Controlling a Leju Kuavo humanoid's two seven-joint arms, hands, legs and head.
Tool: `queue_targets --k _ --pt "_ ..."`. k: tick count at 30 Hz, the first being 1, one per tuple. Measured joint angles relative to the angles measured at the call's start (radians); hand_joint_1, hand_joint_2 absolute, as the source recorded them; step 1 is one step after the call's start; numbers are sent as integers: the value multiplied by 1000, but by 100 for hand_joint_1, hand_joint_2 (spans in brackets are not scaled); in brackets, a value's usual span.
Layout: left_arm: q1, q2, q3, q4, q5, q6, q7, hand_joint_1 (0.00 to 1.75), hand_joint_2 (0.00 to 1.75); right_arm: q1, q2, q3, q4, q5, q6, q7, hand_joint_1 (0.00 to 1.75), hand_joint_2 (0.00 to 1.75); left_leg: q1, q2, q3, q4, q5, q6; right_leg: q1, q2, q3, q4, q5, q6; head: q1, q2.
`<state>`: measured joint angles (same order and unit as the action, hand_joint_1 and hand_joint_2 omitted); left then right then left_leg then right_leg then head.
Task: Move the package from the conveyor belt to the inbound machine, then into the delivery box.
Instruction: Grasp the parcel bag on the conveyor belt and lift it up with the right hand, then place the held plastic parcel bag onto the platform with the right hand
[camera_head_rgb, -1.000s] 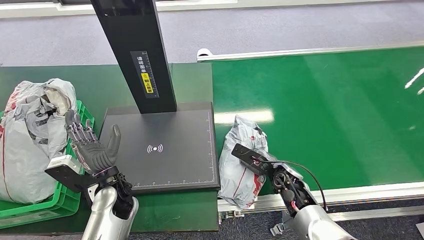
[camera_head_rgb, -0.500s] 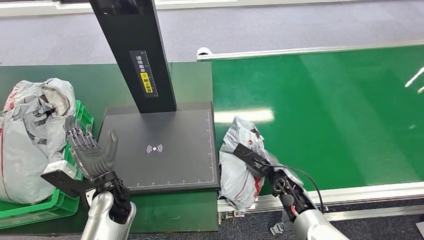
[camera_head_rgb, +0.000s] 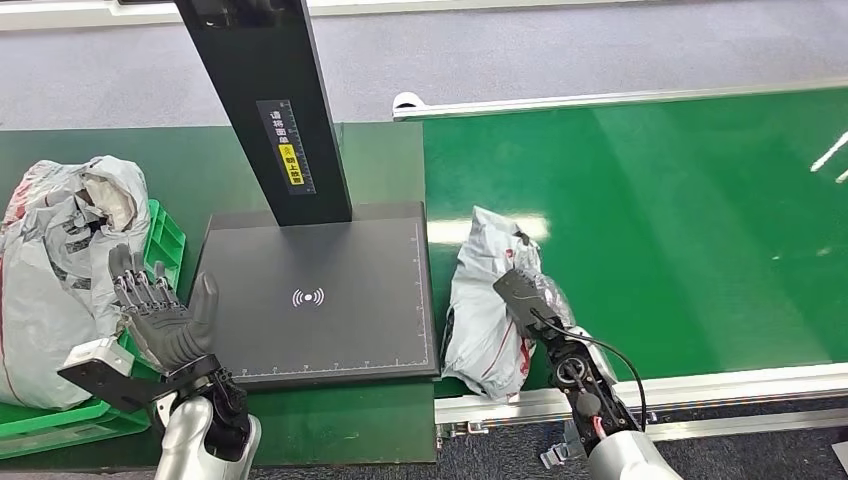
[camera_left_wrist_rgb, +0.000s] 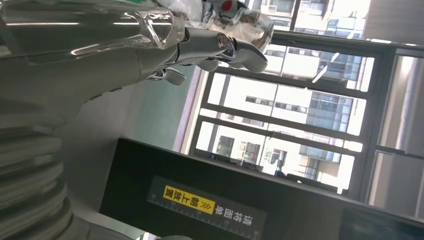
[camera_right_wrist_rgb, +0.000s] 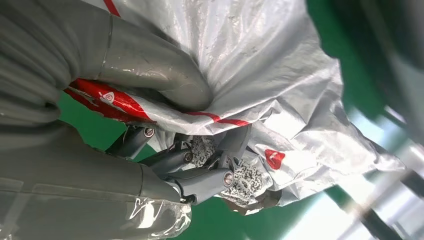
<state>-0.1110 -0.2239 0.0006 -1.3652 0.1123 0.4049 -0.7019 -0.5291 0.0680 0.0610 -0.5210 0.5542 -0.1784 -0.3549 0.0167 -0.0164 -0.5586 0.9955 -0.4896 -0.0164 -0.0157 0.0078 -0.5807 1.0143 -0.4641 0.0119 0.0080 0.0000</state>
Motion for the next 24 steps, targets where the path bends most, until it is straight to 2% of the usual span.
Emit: queue_targets --k 5,8,13,18,21,24 --pt "13 -7 14 -32 -12 2 0 0 175 65 20 -94 -184 -184 -104 -209 175 175 0 -1 -1 0 0 0 0 0 -1 0 0 0 0 0" --pt "15 -12 18 -46 -19 2 0 0 175 115 36 -138 -322 -261 -137 -280 175 175 0 0 -2 0 0 0 0 0 -2 0 0 0 0 0" --pt "16 -18 22 -57 -22 0 0 0 175 167 50 -175 -462 -284 -154 -306 175 175 0 0 -2 0 0 0 0 0 -2 0 0 0 0 0" --pt "17 -23 27 -80 -51 27 0 0 175 251 61 -158 -675 -332 -265 -342 175 175 0 0 -2 0 0 0 0 1 -3 0 0 0 0 0" --pt "16 -18 16 -126 -105 142 0 0 175 272 55 -105 -765 -221 -252 -313 175 175 0 5 -2 0 -1 0 0 5 -4 0 0 0 0 0" --pt "10 1 -32 -176 -142 257 0 0 175 244 34 -19 -767 -37 -134 -225 175 175 0 5 -2 0 0 0 0 5 -4 0 1 0 0 0"
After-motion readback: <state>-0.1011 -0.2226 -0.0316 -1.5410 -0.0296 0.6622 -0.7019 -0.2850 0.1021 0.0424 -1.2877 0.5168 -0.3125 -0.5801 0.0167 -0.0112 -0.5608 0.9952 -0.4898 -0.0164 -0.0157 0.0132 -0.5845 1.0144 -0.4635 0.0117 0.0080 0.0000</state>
